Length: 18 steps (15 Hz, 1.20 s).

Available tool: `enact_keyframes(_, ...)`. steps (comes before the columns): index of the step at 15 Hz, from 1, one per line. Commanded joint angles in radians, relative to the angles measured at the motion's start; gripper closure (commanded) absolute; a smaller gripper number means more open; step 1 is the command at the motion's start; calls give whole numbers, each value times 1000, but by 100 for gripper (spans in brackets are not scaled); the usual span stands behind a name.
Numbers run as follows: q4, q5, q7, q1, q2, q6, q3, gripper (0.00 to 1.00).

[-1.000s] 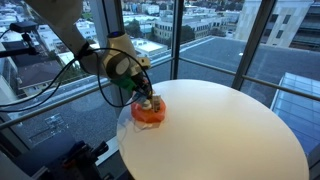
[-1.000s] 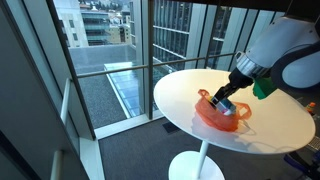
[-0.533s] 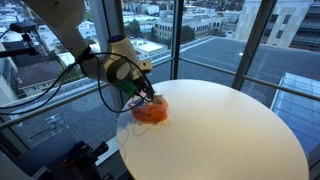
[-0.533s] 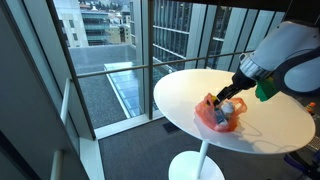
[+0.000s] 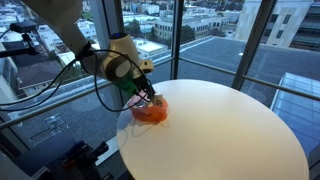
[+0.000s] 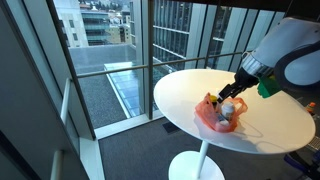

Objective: Put the blue box in the plastic

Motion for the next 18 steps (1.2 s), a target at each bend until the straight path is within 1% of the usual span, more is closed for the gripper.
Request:
enact_keyframes(1,-12,60,-19,-37,-96,-164,18,0)
enact_keyframes(4,3,95,-22,-63,-154,-319,11,0)
enact_keyframes(7,36,89,-5,-96,-197,-458,-5,0)
enact_keyframes(10,81,110,-39,-126,-224,-598,-16,0)
enact_keyframes(13,138,154,-97,-142,-237,-749,-27,0)
enact_keyframes(15,168,152,-93,-148,-237,-813,-30,0)
enact_keyframes(17,191,134,-72,-154,-225,-849,-31,0)
enact_keyframes(18,157,130,-64,-149,-232,-800,-25,0)
